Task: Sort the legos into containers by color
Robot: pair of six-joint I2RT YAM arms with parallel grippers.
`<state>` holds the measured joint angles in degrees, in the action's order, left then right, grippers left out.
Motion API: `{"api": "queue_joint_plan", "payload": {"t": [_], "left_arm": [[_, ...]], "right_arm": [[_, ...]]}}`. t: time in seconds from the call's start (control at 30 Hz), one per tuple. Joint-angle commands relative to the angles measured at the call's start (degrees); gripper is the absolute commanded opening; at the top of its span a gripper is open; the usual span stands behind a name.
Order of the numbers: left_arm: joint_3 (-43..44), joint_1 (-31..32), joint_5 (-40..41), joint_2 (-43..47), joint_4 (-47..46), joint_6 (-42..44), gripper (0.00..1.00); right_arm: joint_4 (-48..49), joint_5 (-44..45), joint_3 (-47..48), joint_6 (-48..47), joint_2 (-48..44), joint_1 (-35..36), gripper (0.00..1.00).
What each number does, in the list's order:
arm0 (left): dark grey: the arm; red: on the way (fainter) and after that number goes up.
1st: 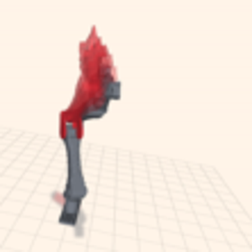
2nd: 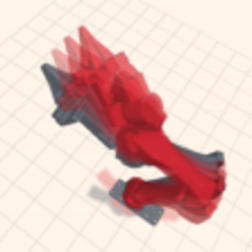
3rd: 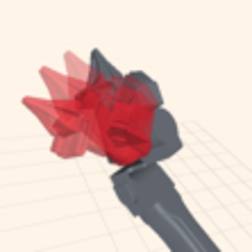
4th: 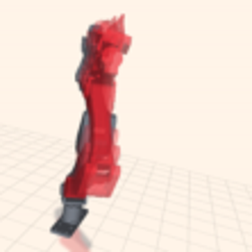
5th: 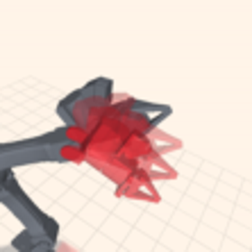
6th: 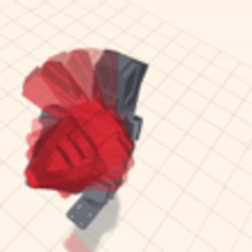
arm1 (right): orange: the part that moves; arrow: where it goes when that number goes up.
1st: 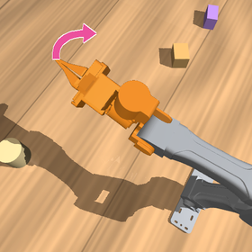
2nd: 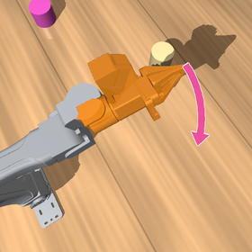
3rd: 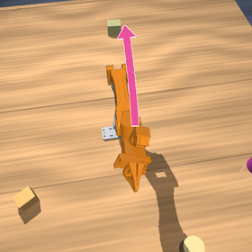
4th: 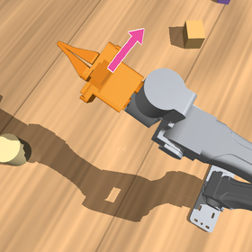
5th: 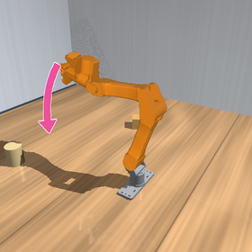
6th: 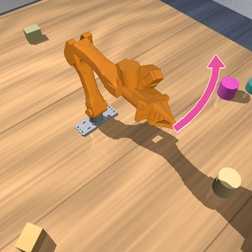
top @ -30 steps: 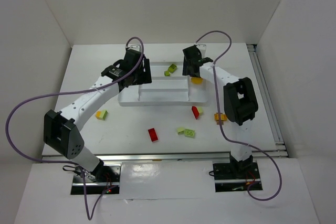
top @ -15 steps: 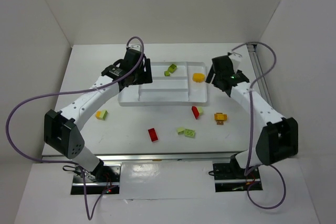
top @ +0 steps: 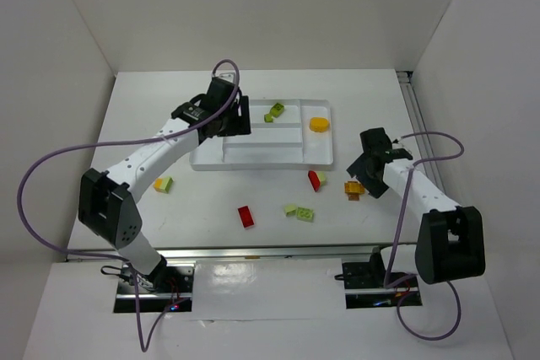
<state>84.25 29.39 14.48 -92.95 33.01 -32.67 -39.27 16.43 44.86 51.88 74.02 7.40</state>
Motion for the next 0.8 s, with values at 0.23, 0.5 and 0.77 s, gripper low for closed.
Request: {"api": "queue_joint_plan", "payload": {"t": [0.23,0.5,0.77], "left_arm": [[1.0,0.7,-1.4,-1.4,-0.3,1.7,0.84],[1.0,0.7,-1.4,-2.0,-0.3,1.7,0.84],[0.5,0.7,-1.4,-2.0,-0.3,1.7,0.84]], "right_arm": [[1.8,-7.8,1.9,5.3,2.3,-2.4,0.73],[2.3,-7.9,1.2,7.3,0.3,-2.4,0.72],[3.0,-8.7,1.2,6.7,3.6,-2.4,0.74]]}}
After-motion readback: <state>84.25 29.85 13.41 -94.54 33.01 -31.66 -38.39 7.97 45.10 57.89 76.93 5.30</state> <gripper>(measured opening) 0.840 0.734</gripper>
